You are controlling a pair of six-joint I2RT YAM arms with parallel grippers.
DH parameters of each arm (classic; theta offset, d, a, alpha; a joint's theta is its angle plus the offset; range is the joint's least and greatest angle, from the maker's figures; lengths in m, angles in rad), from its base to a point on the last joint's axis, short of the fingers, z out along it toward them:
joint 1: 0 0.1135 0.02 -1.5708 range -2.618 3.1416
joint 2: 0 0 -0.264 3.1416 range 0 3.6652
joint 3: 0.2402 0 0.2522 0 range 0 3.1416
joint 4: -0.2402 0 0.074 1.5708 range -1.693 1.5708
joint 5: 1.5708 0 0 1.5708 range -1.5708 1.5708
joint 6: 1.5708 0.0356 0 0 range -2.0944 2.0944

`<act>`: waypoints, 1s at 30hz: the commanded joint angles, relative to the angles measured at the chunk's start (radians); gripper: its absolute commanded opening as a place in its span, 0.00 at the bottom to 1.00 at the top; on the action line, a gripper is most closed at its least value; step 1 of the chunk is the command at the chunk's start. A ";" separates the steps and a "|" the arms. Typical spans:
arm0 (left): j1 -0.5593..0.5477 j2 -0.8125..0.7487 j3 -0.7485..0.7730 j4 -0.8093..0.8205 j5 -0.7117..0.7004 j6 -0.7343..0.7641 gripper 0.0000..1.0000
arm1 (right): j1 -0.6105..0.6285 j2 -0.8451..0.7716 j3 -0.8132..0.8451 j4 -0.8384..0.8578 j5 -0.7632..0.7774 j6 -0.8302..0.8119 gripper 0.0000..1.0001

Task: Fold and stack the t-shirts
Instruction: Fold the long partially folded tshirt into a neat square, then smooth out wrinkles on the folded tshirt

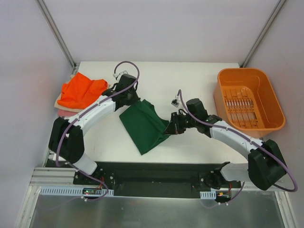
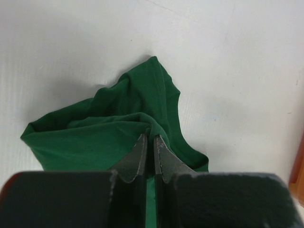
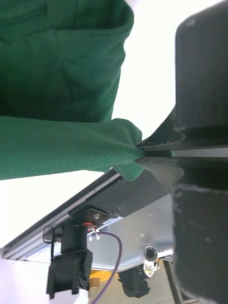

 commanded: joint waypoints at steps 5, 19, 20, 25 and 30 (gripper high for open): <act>0.003 0.181 0.139 0.054 -0.048 0.056 0.00 | -0.051 0.138 0.023 0.010 0.072 -0.001 0.01; 0.001 0.242 0.262 0.045 0.035 0.225 0.99 | -0.135 0.171 0.144 -0.134 0.380 -0.037 0.80; 0.001 0.214 0.246 0.043 0.049 0.228 0.99 | -0.135 0.142 0.144 -0.158 0.412 -0.050 0.96; 0.000 0.134 0.180 0.051 0.175 0.237 0.99 | -0.113 0.010 0.069 -0.107 0.303 -0.018 0.96; 0.000 0.214 0.206 0.071 0.389 0.251 0.99 | 0.042 0.034 0.064 -0.028 0.253 0.016 0.96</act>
